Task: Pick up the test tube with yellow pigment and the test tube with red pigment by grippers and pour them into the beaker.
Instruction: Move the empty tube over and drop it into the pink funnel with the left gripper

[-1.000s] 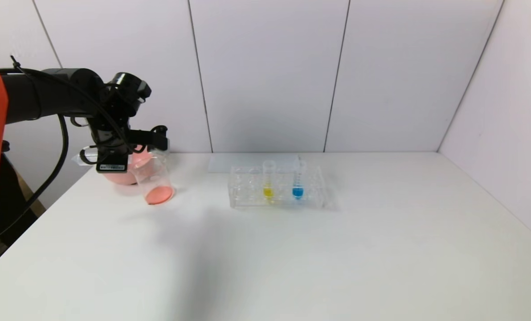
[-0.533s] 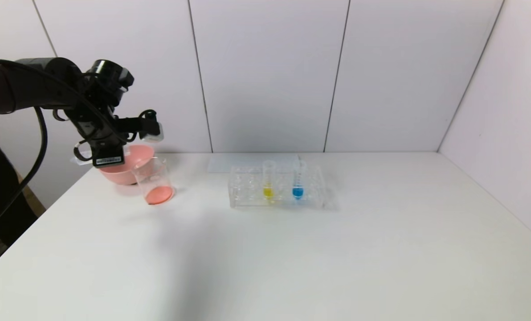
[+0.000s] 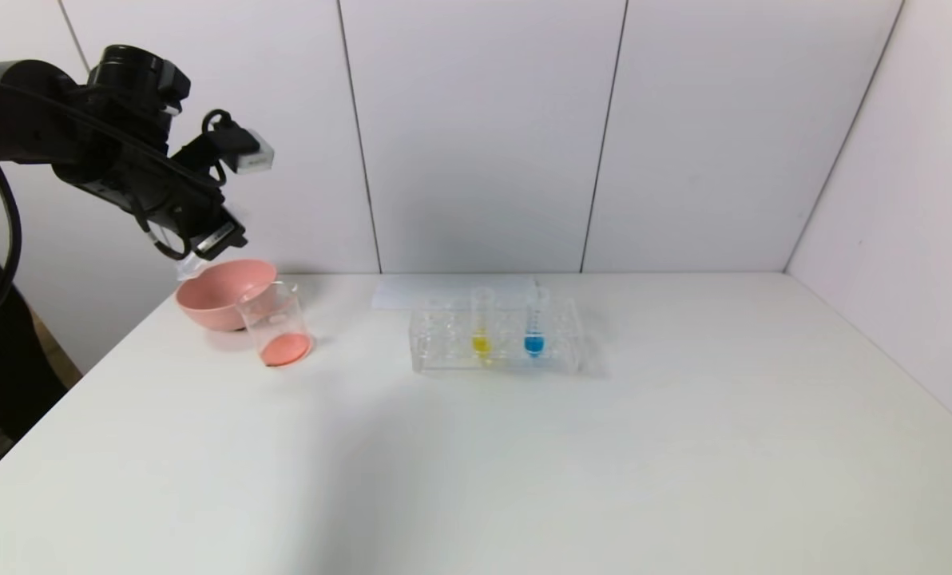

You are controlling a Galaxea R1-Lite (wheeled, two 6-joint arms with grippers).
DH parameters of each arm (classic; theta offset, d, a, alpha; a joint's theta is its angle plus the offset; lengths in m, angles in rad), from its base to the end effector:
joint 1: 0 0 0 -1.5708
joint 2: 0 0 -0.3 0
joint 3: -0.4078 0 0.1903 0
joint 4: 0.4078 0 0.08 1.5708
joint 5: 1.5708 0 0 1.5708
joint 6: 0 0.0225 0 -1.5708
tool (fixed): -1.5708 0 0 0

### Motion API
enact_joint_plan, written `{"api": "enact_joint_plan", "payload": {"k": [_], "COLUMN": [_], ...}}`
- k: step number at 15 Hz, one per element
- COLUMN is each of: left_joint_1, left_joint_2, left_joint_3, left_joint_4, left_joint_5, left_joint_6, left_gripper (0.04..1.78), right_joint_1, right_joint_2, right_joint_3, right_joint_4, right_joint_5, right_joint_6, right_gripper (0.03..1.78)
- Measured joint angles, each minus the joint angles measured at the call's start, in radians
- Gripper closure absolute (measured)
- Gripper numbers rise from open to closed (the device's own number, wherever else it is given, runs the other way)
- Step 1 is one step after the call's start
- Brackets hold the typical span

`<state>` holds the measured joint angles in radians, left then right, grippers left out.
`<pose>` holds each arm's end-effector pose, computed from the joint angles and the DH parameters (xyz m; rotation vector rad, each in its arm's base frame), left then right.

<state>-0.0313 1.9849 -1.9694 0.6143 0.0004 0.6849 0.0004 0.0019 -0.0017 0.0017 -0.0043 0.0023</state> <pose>0.3792 -0.0119 0.2870 0.6717 0.5947 -0.2444 -0.0228 -0.0001 0.0758 0.0023 0.0019 -0.0039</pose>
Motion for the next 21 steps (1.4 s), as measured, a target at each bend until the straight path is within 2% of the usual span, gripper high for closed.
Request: {"api": "enact_joint_plan", "payload": {"k": [2, 10, 16, 19, 21], "left_joint_1": [0.0, 0.017, 0.026, 0.04, 0.053], "left_joint_2": [-0.004, -0.017, -0.026, -0.023, -0.012], "left_joint_3": [0.005, 0.116, 0.172, 0.206, 0.234], "left_joint_4": [-0.105, -0.448, -0.499, -0.505, -0.557], "left_joint_5": [-0.027, 0.0, 0.104, 0.114, 0.111], "left_joint_6": [-0.102, -0.477, -0.685, -0.755, -0.771], "left_gripper": [1.37, 1.37, 1.37, 1.37, 1.37], "right_joint_1": [0.0, 0.0, 0.0, 0.0, 0.0], "right_joint_2": [0.0, 0.0, 0.0, 0.0, 0.0], "right_joint_3": [0.0, 0.0, 0.001, 0.0, 0.0], "right_joint_4": [0.0, 0.0, 0.0, 0.0, 0.0], "right_joint_5": [0.0, 0.0, 0.0, 0.0, 0.0], "right_joint_6": [0.0, 0.0, 0.0, 0.0, 0.0], "right_gripper": [0.11, 0.11, 0.11, 0.11, 0.11]}}
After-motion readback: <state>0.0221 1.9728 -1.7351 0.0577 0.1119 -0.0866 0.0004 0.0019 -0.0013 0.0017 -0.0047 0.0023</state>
